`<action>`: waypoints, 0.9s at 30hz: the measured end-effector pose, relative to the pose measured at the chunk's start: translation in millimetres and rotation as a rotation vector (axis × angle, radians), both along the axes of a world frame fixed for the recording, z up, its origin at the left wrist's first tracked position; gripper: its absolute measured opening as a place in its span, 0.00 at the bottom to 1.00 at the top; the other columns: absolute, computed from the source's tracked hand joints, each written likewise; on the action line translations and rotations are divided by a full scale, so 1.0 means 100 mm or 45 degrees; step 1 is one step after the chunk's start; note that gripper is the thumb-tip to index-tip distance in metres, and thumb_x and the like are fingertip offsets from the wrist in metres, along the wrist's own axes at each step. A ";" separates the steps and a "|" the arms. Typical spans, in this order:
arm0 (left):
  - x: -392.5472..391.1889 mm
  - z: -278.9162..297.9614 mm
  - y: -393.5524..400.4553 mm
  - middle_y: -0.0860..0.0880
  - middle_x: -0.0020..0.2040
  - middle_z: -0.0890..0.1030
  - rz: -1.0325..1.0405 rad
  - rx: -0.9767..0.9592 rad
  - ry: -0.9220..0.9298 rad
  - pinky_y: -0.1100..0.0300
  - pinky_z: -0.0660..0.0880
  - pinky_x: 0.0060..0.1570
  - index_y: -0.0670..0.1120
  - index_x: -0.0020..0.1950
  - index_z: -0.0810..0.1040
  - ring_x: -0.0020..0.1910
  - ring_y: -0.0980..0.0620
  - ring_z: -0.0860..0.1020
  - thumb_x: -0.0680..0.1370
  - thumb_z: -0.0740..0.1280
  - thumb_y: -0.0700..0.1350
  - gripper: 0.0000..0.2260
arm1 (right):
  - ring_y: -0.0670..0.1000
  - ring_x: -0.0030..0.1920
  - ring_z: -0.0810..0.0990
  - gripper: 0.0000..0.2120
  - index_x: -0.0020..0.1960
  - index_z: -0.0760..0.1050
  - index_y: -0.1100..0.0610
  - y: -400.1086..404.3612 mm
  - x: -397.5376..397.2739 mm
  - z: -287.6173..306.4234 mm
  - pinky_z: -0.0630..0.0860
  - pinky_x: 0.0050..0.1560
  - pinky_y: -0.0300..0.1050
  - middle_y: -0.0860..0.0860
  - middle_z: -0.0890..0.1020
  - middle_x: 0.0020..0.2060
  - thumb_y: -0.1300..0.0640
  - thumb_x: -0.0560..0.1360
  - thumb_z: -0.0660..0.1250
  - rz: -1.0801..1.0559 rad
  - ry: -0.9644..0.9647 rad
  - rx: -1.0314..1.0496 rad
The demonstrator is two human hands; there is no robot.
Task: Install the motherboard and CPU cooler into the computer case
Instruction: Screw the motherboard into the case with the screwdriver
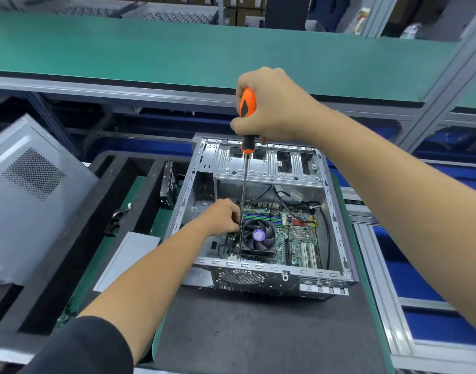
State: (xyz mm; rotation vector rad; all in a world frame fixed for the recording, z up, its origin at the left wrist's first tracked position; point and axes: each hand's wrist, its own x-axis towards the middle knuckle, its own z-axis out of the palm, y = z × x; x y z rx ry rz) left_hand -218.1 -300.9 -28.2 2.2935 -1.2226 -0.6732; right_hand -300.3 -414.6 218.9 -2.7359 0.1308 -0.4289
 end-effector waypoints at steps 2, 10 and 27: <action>0.00 0.00 0.00 0.51 0.36 0.78 -0.003 0.014 -0.007 0.70 0.69 0.34 0.42 0.37 0.80 0.36 0.54 0.76 0.70 0.73 0.38 0.04 | 0.49 0.34 0.80 0.09 0.44 0.76 0.58 0.00 -0.01 0.00 0.77 0.29 0.43 0.46 0.77 0.35 0.55 0.67 0.71 0.002 0.008 0.014; -0.05 0.00 -0.02 0.46 0.42 0.82 -0.014 0.063 -0.142 0.65 0.71 0.38 0.40 0.44 0.83 0.36 0.52 0.77 0.74 0.71 0.42 0.05 | 0.41 0.29 0.78 0.17 0.49 0.73 0.56 0.03 -0.03 0.11 0.74 0.29 0.38 0.47 0.78 0.39 0.44 0.72 0.70 0.118 0.155 -0.002; -0.02 -0.06 -0.04 0.45 0.49 0.80 -0.059 0.083 -0.217 0.55 0.75 0.49 0.37 0.45 0.83 0.46 0.49 0.75 0.74 0.68 0.41 0.08 | 0.50 0.34 0.77 0.07 0.41 0.81 0.58 0.15 0.02 0.32 0.72 0.29 0.42 0.54 0.82 0.33 0.62 0.70 0.64 0.206 0.409 -0.528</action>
